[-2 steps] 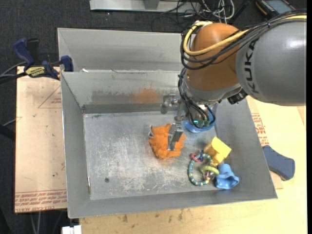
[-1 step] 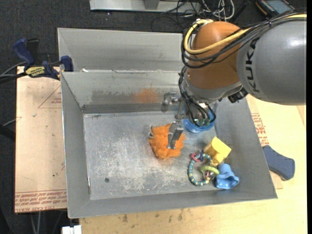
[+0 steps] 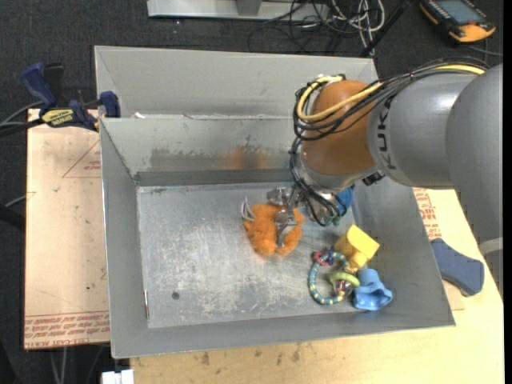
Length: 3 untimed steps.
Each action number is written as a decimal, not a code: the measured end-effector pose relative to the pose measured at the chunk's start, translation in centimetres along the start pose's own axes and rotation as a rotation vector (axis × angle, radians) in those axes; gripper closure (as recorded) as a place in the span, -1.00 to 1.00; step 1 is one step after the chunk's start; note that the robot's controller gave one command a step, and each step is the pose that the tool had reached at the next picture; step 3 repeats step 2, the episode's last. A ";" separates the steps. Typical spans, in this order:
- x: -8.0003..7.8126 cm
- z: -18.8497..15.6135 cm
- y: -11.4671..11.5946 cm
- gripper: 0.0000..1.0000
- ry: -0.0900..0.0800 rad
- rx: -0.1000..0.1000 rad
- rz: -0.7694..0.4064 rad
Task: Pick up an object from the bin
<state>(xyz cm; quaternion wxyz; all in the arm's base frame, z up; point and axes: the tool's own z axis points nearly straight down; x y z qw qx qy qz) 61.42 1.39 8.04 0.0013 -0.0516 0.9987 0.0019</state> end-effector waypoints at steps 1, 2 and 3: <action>0.0 0.0 0.0 1.00 0.000 0.000 0.000; -1.8 -13.6 0.6 1.00 -0.002 0.003 0.025; -1.8 -13.6 0.6 1.00 -0.002 0.003 0.025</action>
Offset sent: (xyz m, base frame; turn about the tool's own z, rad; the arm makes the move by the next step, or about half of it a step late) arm 0.0162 0.0073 0.1354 0.0264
